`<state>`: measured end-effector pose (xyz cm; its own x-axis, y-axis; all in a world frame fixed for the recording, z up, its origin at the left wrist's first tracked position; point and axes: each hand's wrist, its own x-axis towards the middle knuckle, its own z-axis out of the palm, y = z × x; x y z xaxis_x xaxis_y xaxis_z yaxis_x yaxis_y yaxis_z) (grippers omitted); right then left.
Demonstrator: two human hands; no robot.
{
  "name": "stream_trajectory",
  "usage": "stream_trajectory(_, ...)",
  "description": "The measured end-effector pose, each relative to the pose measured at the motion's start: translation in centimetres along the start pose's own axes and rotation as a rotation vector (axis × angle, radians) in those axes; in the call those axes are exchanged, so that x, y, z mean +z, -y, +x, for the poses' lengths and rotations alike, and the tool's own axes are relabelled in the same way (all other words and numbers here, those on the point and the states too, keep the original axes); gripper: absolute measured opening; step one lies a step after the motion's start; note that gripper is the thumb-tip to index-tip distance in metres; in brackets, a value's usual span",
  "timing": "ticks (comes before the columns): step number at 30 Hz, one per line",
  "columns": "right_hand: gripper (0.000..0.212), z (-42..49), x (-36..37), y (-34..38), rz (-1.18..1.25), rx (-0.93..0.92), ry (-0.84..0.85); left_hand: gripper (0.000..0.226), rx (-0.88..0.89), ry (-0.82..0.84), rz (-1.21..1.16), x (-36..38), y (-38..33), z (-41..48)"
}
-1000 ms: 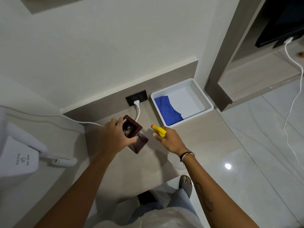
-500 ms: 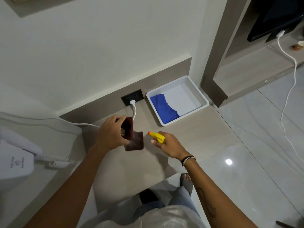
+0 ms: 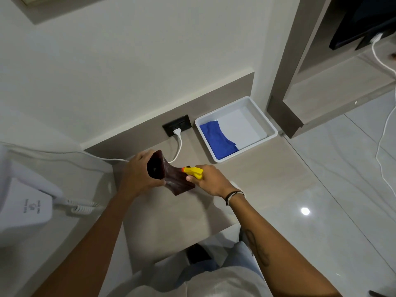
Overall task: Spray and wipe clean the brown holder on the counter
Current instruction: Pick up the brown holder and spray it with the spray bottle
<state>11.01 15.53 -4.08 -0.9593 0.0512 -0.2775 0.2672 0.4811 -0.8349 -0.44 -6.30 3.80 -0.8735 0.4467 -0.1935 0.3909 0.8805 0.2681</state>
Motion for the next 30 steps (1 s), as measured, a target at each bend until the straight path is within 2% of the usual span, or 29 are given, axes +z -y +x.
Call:
stream_trajectory(6, 0.045, -1.0, -0.4, -2.5, -0.157, 0.172, -0.037, 0.122, 0.042, 0.09, 0.159, 0.2, -0.2, -0.1)
stream_trajectory(12, 0.042, -2.5, -0.5, -4.3, -0.162, 0.185, -0.082, 0.113, 0.208, -0.129, 0.332, 2.5, -2.7, -0.1)
stream_trajectory(16, 0.037, -3.1, -0.5, -4.7, -0.131, 0.162, -0.121, 0.119, 0.068, -0.123, 0.365, 2.7, -5.7, 0.7)
stream_trajectory(19, 0.037, -3.6, -0.4, -4.7, -0.1, 0.15, -0.12, 0.136, -0.022, -0.08, 0.295, 3.0, -6.4, 0.6)
stream_trajectory(20, 0.038, -3.8, -0.3, -4.7, -0.096, 0.15, -0.111, 0.141, 0.004, -0.076, 0.284, 2.9, -6.1, 0.5)
stream_trajectory(22, 0.037, -4.2, -0.1, -4.9, -0.08, 0.145, -0.107, 0.145, 0.17, -0.004, 0.33, 2.4, -5.0, 0.5)
stream_trajectory(24, 0.036, -4.5, 0.2, -5.0, -0.061, 0.126, -0.115, 0.14, 0.373, 0.129, 0.371, 1.8, -3.6, 1.0)
stream_trajectory(26, 0.034, -4.4, 0.6, -4.9, -0.035, 0.098, -0.114, 0.119, 0.484, 0.137, 0.355, 1.3, -2.9, 1.4)
stream_trajectory(28, 0.032, -4.2, 1.0, -4.1, 0.021, 0.06, -0.112, 0.093, 0.449, 0.023, 0.295, 1.3, -2.3, 1.4)
stream_trajectory(30, 0.036, -3.5, 1.3, -2.9, 0.103, 0.024, -0.133, 0.092, 0.341, -0.023, 0.226, 1.0, -1.9, 1.2)
